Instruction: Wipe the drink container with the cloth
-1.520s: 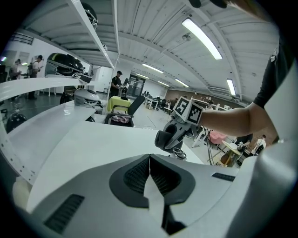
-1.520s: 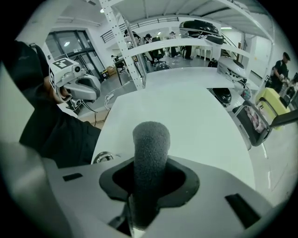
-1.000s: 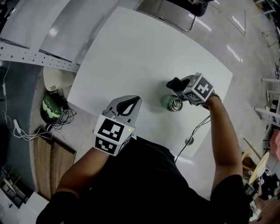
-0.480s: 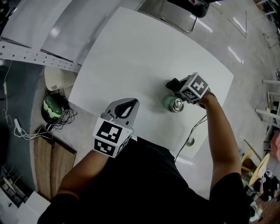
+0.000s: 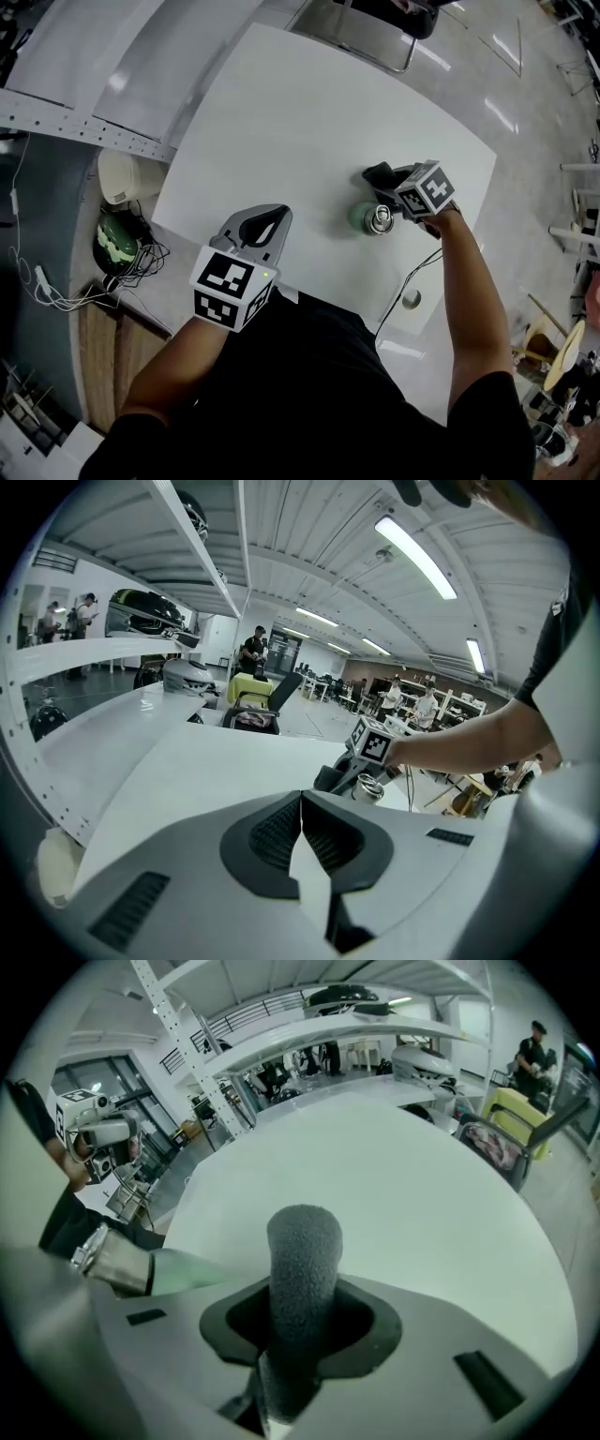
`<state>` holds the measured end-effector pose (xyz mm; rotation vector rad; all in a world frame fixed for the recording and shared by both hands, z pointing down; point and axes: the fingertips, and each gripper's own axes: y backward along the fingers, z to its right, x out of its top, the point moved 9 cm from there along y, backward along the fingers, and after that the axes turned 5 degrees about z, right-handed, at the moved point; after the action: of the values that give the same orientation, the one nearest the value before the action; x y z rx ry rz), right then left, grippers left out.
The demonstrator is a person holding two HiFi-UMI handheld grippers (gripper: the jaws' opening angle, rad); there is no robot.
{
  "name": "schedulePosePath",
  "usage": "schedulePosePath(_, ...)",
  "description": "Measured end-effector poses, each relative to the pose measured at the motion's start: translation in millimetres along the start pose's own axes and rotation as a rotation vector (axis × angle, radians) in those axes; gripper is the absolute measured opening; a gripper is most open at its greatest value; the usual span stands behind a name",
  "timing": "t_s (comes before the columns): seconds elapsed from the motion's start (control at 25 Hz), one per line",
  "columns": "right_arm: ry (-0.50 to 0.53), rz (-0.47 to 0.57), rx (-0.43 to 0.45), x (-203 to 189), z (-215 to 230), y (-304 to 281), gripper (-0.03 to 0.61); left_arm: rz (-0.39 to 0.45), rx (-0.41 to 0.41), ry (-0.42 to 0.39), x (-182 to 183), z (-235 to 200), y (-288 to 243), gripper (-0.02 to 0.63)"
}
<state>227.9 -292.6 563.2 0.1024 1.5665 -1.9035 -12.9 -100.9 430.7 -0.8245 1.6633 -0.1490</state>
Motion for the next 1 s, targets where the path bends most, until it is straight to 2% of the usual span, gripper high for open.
schedulePosePath(0.16, -0.094, 0.161, -0.1, -9, -2, 27, 0.117, 0.013, -0.009, 0.0, 5, -3, 5, 0.017)
schedulePosePath(0.32, -0.206, 0.341, -0.169, -15, -12, 59, 0.117, 0.023, -0.065, 0.068, 8, 4, 2, 0.017)
schedulePosePath(0.48, -0.232, 0.461, -0.24, -16, -32, 93, 0.117, 0.028, -0.114, 0.052, 15, 17, -1, 0.017)
schedulePosePath(0.76, -0.163, 0.525, -0.395, -11, -79, 133, 0.117, 0.037, -0.185, -0.027, 30, 33, -5, 0.017)
schedulePosePath(0.88, -0.061, 0.501, -0.449, -4, -101, 139, 0.117, 0.048, -0.206, -0.067, 35, 40, -2, 0.017)
schedulePosePath(1.0, 0.072, 0.428, -0.519, 7, -120, 136, 0.117, 0.057, -0.222, -0.103, 39, 40, 3, 0.017)
